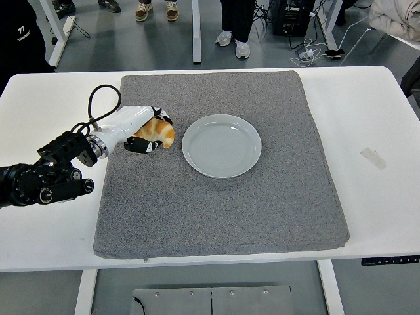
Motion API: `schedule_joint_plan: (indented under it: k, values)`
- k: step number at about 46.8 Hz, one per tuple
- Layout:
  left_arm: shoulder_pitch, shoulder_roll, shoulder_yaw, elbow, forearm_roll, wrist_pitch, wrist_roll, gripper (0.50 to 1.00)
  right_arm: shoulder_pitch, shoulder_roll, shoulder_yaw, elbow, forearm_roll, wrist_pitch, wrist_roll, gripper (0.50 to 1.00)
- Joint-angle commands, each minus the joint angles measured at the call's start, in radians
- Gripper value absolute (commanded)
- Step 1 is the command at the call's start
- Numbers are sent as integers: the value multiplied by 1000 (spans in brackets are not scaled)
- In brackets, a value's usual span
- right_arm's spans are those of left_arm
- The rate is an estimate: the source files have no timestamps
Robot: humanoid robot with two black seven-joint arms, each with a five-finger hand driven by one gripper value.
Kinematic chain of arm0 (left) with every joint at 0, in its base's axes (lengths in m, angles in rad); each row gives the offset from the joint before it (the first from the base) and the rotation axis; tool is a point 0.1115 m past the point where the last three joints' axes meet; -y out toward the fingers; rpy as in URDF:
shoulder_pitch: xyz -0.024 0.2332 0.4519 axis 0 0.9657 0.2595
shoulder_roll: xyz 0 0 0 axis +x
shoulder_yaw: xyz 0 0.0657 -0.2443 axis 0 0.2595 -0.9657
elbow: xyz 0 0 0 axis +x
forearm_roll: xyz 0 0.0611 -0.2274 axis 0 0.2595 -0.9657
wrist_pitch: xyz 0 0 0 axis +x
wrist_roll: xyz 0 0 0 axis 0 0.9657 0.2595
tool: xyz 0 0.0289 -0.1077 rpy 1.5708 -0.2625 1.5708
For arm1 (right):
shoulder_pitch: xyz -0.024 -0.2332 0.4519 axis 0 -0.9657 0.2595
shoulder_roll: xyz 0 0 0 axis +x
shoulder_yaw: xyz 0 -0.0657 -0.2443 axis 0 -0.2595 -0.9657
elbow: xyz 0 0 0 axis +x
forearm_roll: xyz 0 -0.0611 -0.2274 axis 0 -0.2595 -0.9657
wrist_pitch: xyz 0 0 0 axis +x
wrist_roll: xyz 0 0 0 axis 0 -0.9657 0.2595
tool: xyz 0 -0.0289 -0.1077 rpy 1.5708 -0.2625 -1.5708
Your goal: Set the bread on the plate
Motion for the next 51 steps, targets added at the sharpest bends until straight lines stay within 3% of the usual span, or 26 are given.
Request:
schedule_joint_plan:
  k: [1, 22, 51]
  values:
    - [-8, 9, -21, -4, 0, 0, -9, 500, 0, 0, 0, 0, 0, 0, 0, 1000]
    - [-88, 3, -46, -13, 5, 0, -33, 500, 0, 0, 0, 0, 0, 0, 0, 1000]
    - [-92, -146, -41, 1, 60, 0, -30, 500, 0, 0, -1, 0, 0, 0, 0, 1000]
